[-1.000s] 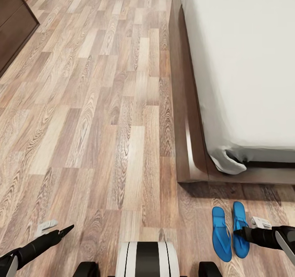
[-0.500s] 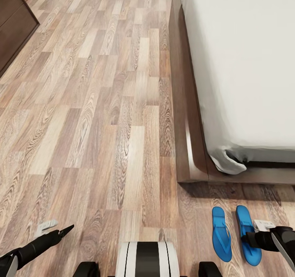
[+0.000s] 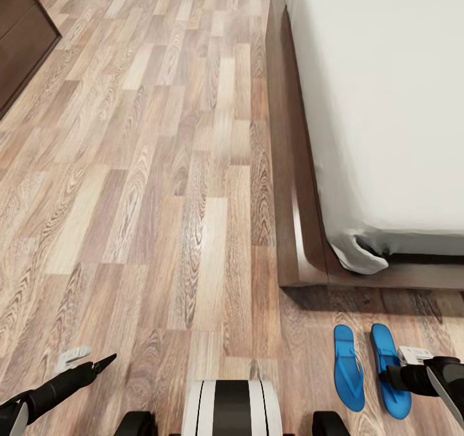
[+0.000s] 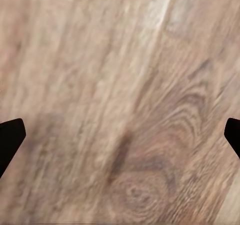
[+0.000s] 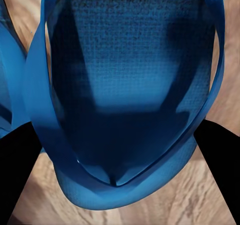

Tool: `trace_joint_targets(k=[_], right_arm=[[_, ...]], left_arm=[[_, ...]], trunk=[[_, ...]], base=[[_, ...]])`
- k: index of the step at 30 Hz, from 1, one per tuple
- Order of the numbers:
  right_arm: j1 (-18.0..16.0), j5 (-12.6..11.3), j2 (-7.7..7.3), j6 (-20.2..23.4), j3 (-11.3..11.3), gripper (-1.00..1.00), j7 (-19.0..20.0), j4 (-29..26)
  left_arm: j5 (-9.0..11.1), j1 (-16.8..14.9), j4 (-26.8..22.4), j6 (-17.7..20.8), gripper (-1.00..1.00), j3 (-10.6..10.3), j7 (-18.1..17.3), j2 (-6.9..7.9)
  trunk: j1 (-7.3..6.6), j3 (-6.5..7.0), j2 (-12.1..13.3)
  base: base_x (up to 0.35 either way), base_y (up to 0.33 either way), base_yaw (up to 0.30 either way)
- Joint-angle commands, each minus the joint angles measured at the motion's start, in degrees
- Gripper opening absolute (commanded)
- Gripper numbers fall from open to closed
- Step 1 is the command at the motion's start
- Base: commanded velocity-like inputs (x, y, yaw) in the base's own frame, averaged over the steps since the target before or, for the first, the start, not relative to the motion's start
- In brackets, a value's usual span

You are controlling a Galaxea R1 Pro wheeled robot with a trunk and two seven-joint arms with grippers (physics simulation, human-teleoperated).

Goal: In the bedroom, move the book from the bed onto either nightstand, and place the two sandals side by side next to the bed.

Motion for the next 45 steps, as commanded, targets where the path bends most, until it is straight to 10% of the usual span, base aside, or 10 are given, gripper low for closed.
trace_joint_targets(k=[1, 45], right_arm=[[-0.01, -0.43, 0.0, 0.36, -0.1, -1.0, -0.01, -0.02], [0.03, -0.73, -0.01, -7.94, -0.26, -1.0, 0.41, 0.08]], left_arm=[[-0.49, -0.06, -0.08, 0.48, 1.0, 0.41, -0.46, -0.06], [-0.49, -0.06, -0.08, 0.48, 1.0, 0.39, -0.46, -0.06]], trunk=[[0.01, -0.26, -0.03], [0.12, -1.15, -0.08]], base=[[0.0, 0.0, 0.0], [0.0, 0.0, 0.0]])
